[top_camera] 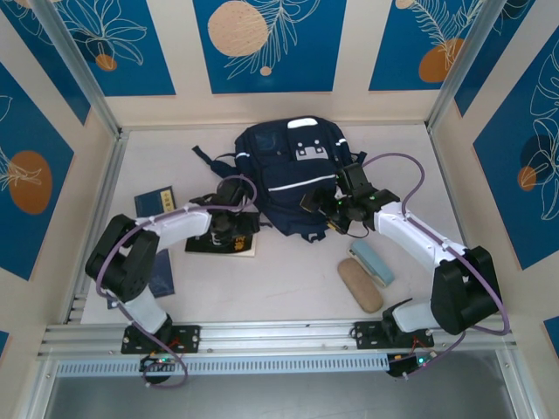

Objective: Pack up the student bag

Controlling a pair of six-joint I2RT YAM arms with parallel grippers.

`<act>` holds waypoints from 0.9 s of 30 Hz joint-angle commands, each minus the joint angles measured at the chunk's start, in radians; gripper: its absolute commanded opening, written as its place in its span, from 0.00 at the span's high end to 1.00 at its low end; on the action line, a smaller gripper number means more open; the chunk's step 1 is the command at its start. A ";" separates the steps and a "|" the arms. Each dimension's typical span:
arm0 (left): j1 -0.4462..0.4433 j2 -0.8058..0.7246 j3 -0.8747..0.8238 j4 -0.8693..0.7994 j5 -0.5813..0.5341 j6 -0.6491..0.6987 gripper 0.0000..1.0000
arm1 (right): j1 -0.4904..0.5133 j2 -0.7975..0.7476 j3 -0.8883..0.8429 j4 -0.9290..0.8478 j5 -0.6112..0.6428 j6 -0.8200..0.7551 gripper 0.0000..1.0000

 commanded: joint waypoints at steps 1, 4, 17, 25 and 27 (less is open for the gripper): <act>-0.052 0.015 -0.089 -0.099 0.127 -0.104 0.37 | 0.010 -0.030 -0.010 -0.023 0.022 -0.013 0.12; -0.049 -0.037 -0.073 -0.128 0.134 -0.086 0.32 | 0.017 -0.030 -0.004 -0.026 0.029 -0.015 0.12; 0.193 -0.160 0.061 -0.313 0.031 0.213 0.23 | 0.217 0.051 0.061 0.029 0.040 -0.088 0.24; 0.307 -0.058 0.022 -0.282 -0.006 0.234 0.56 | 0.382 0.325 0.250 0.021 -0.001 -0.100 0.66; 0.307 -0.047 -0.001 -0.267 -0.002 0.229 0.60 | 0.402 0.394 0.298 0.017 -0.034 -0.103 0.71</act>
